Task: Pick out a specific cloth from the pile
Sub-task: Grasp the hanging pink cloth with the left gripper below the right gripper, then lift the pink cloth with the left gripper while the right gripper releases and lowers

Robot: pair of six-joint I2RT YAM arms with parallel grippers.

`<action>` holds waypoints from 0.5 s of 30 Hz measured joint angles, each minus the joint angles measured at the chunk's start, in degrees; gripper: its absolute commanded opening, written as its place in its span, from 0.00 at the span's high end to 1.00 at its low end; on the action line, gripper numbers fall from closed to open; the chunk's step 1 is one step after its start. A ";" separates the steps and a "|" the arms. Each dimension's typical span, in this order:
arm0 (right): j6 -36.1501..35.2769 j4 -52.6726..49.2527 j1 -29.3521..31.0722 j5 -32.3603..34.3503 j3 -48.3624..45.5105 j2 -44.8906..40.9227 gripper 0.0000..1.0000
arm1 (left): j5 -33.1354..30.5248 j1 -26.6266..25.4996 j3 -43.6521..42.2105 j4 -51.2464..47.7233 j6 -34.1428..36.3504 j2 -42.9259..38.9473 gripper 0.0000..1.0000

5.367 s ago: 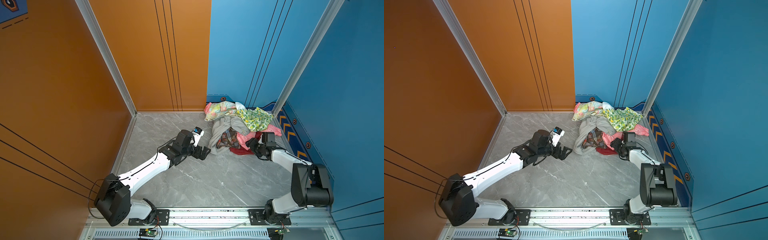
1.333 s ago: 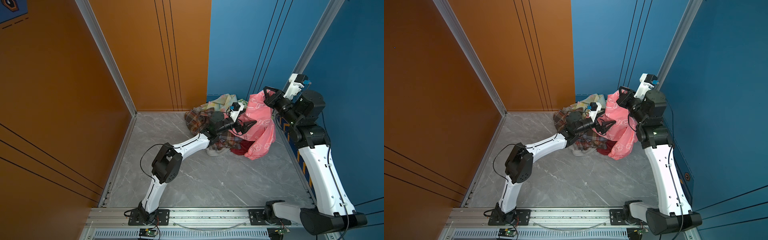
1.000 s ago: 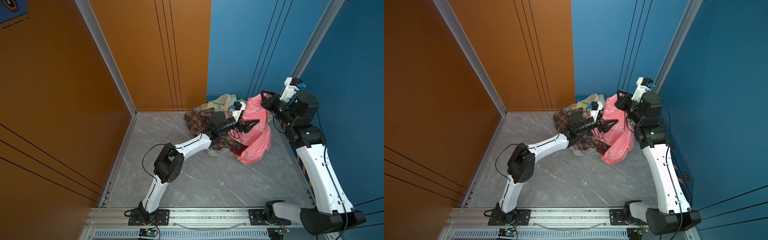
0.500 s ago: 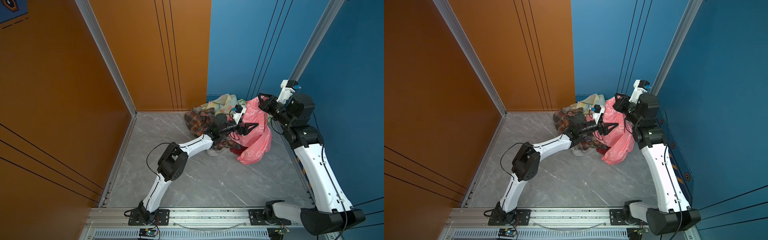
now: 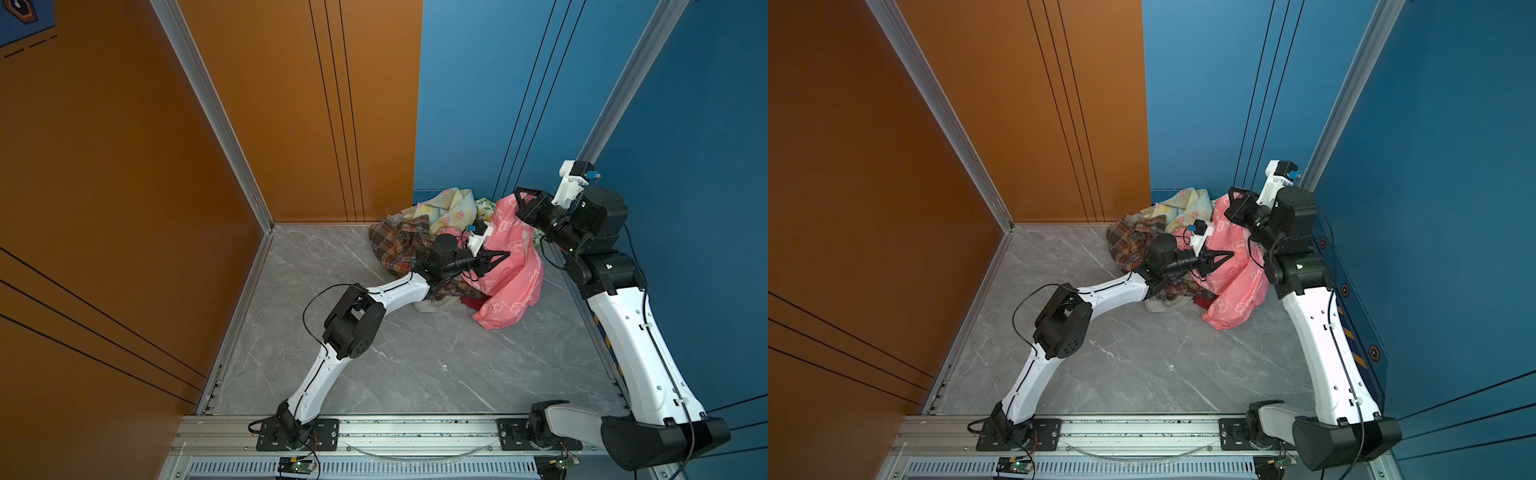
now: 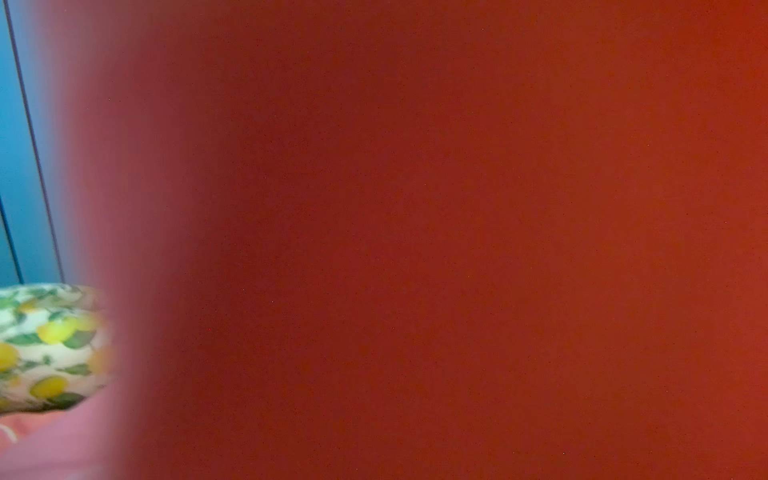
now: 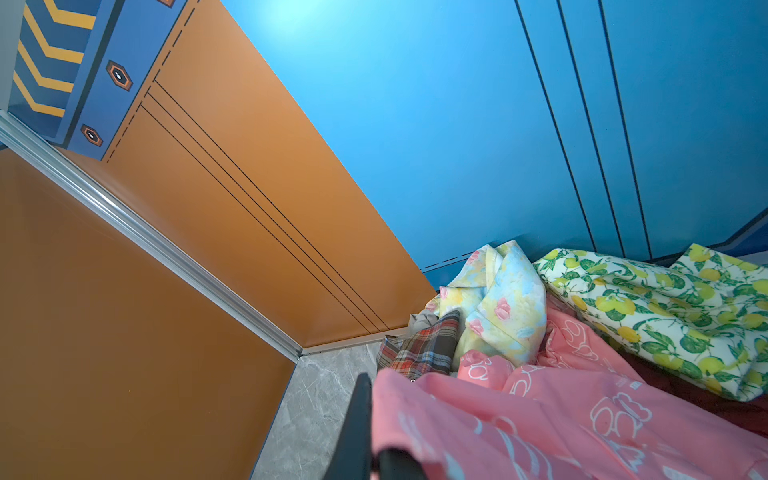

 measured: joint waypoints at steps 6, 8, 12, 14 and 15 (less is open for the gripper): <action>-0.96 0.96 0.02 0.61 -3.78 -0.33 1.00 | 0.04 0.00 0.50 -1.57 -0.72 0.26 1.00; -1.77 1.20 0.00 1.14 -6.91 -0.94 0.94 | 0.09 0.00 0.92 -2.78 -0.76 0.26 1.00; -3.34 1.20 -0.59 1.90 -14.93 -2.89 0.59 | 0.33 0.33 2.84 -5.33 -1.14 0.26 1.00; -4.44 1.18 -0.96 2.23 -19.02 -4.42 0.43 | 0.50 0.55 3.85 -6.67 -1.16 0.24 1.00; -5.09 1.03 -1.09 2.58 -21.03 -5.42 0.36 | 0.61 0.68 4.46 -7.67 -1.20 0.24 1.00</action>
